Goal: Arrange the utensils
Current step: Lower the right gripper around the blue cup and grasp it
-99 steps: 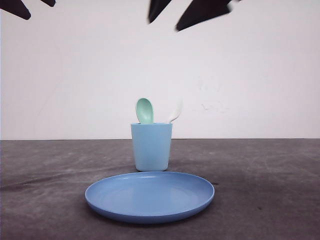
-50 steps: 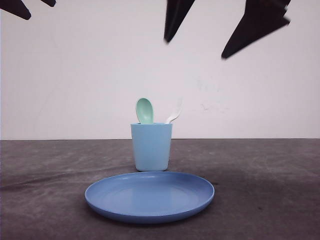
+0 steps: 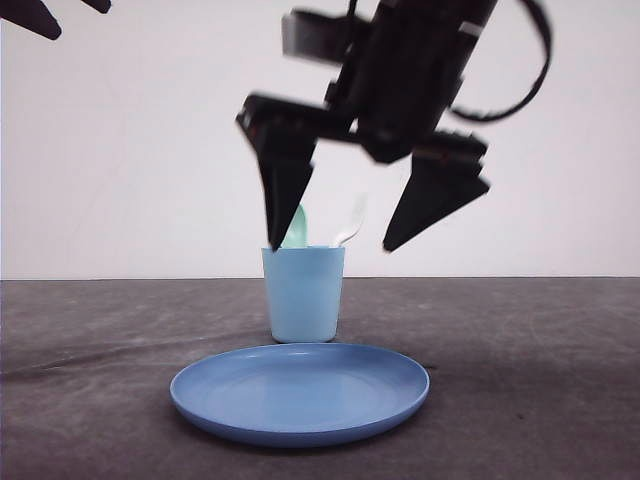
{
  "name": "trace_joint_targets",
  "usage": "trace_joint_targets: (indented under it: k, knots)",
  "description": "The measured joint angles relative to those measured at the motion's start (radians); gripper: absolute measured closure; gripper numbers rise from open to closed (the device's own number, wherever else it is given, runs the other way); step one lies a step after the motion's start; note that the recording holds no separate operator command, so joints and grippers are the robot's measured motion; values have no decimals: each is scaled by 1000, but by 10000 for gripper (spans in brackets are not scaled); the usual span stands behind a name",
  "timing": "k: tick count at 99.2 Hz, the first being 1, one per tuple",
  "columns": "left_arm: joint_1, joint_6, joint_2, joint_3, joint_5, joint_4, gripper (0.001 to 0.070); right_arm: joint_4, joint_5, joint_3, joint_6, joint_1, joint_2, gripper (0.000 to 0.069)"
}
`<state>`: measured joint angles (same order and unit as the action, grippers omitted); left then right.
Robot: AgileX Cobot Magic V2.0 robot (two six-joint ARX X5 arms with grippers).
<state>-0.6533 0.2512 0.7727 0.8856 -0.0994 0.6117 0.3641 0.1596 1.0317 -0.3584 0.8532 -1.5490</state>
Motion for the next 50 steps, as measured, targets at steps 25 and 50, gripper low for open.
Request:
trace_joint_targets:
  k: [25, 50]
  knots:
    - [0, 0, 0, 0, 0, 0, 440, -73, -36, 0, -19, -58, -85, 10]
    - [0, 0, 0, 0, 0, 0, 440, -157, -130, 0, -26, -85, -130, 10]
